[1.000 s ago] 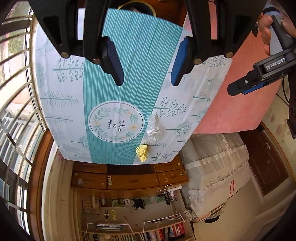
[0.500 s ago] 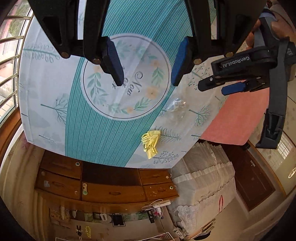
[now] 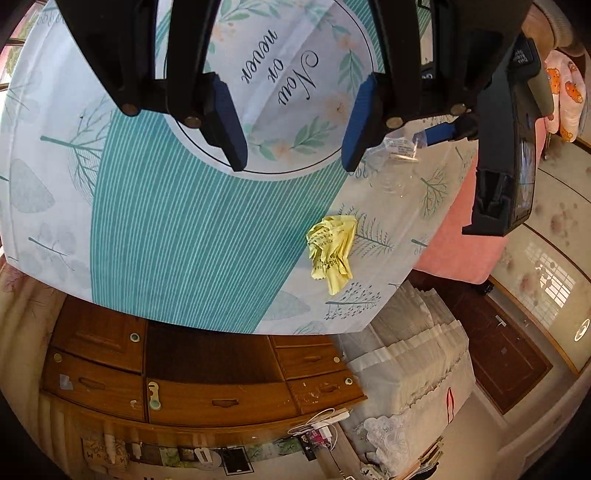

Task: Collect trash
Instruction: 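Grasp the clear bottle with the left tool while the right grasps the yellow wrapper, then carry the clear bottle and yellow wrapper over the bin and release both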

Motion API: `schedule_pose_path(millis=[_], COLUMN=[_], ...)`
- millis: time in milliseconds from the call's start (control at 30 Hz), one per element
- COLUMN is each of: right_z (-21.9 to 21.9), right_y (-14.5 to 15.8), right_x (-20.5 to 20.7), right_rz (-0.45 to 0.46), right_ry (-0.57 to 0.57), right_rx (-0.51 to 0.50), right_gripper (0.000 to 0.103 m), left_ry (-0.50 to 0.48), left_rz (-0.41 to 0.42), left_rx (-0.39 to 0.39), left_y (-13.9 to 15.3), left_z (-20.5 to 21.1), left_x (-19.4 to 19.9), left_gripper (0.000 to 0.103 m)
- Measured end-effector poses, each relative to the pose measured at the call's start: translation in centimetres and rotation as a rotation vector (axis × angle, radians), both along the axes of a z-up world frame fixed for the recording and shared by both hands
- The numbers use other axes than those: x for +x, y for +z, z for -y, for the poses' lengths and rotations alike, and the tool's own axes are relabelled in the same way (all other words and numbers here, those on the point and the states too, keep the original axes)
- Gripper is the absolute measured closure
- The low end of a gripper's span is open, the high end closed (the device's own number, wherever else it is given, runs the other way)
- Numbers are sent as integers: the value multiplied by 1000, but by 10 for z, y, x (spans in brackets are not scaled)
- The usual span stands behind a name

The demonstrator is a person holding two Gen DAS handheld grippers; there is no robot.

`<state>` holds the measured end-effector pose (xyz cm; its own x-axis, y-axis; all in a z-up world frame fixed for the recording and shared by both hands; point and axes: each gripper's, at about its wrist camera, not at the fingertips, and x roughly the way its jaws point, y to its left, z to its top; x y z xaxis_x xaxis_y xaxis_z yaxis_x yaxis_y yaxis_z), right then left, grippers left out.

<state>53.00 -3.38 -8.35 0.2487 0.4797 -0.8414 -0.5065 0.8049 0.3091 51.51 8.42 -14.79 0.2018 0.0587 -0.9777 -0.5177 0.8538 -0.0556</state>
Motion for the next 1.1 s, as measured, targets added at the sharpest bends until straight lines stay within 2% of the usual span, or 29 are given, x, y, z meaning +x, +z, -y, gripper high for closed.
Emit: schedule_pose_path(millis=[33, 200, 333, 700, 733, 767, 833, 1100], right_z=[-4, -30, -58, -124, -125, -124, -117, -63], right_y=[-2, -12, -21, -56, -60, -61, -59, -54], right_x=[4, 25, 42, 72, 70, 67, 55, -12], right_rz=[-4, -37, -39, -20, -27, -24, -11, -77], right_ry=[7, 35, 69, 99, 104, 108, 118, 103], right_rx=[1, 11, -23, -118, -129, -132, -110, -74], right_gripper=[49, 49, 49, 50, 68, 72, 74, 77], left_ry=[1, 36, 72, 165, 169, 172, 171, 87], left_rz=[7, 82, 131, 191, 193, 195, 201, 231], left_rx=[-5, -44, -63, -106, -110, -114, -123, -151], left_y=[-2, 2, 8, 11, 10, 10, 11, 25], left_z=[-1, -17, -36, -85, -87, -88, -89, -70], left_x=[0, -10, -25, -52, -55, -59, -62, -83], left_gripper=[38, 39, 39, 39, 39, 39, 39, 39])
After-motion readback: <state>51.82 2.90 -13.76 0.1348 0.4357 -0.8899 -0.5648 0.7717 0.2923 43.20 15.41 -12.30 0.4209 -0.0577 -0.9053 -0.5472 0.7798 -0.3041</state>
